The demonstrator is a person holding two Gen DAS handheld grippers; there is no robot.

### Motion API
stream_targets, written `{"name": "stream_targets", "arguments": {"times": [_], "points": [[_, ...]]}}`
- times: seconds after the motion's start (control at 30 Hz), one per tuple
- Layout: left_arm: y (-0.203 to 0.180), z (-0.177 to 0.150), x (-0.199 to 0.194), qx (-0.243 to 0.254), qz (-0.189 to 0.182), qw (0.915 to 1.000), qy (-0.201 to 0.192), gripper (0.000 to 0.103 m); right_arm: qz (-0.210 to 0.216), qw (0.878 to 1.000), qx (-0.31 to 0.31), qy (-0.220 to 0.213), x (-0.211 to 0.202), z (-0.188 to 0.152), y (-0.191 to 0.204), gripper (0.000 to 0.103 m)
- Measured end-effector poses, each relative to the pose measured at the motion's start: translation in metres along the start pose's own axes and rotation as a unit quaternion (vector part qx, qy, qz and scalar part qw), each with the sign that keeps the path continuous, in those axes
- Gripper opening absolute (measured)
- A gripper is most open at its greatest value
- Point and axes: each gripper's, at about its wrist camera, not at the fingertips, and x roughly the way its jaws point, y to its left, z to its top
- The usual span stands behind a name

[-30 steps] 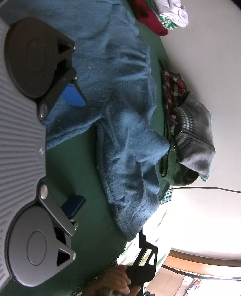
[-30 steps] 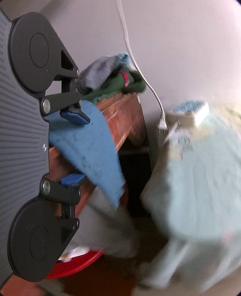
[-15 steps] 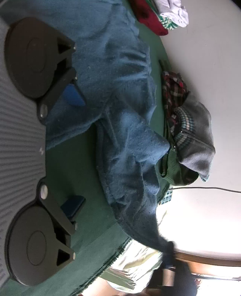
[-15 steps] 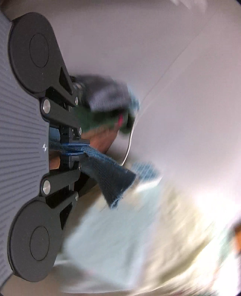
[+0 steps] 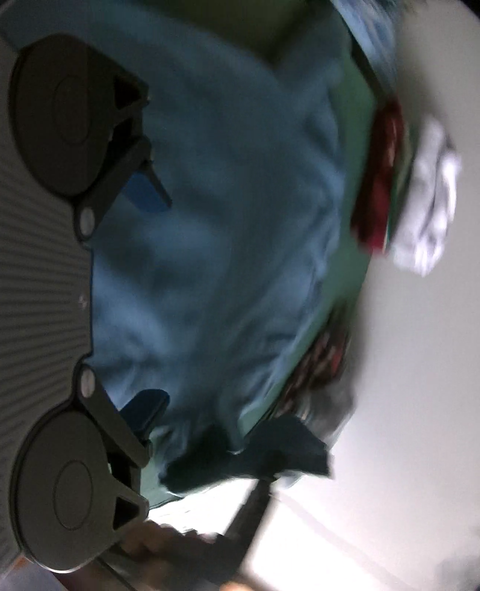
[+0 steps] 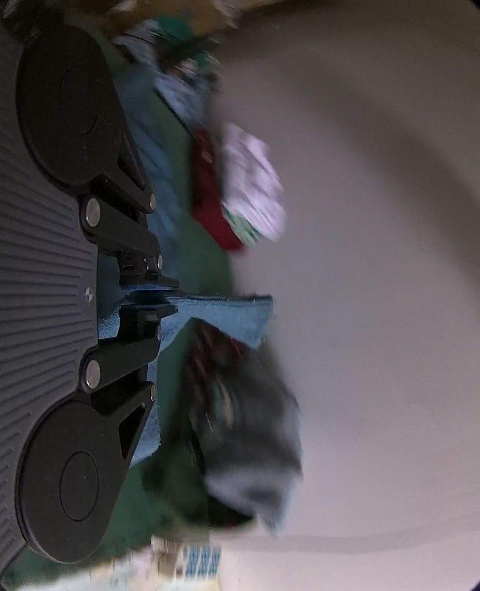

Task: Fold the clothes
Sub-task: 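Lift the sleeve with the right gripper and lay it across the body, then grasp the other sleeve with the left gripper and lift it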

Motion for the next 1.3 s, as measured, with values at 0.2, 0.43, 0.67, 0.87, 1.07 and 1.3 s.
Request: {"name": "stream_targets", "arguments": {"times": [0.2, 0.43, 0.67, 0.87, 1.07, 1.3], "points": [[0.042, 0.022, -0.032, -0.002, 0.015, 0.9999, 0.003, 0.101, -0.017, 0.991, -0.109, 0.078, 0.038, -0.044, 0.067, 0.009], [0.028, 0.041, -0.001, 0.085, -0.023, 0.9959, 0.017, 0.101, -0.036, 0.994, -0.056, 0.084, -0.009, -0.048, 0.065, 0.041], [-0.019, 0.048, 0.069, 0.168, -0.083, 0.9814, 0.042, 0.086, -0.100, 0.981, -0.076, 0.149, -0.058, -0.106, 0.086, 0.039], [-0.040, 0.049, 0.120, 0.172, -0.094, 0.9782, 0.070, 0.074, -0.134, 0.984, -0.069, 0.093, -0.081, -0.141, 0.101, 0.042], [-0.038, 0.046, 0.136, 0.153, -0.110, 0.9805, 0.055, 0.069, -0.130, 0.987, -0.047, 0.087, -0.082, -0.141, 0.098, 0.044], [-0.044, 0.038, 0.139, 0.147, -0.095, 0.9842, 0.024, 0.066, -0.117, 0.988, -0.043, 0.088, -0.082, -0.142, 0.097, 0.053]]}}
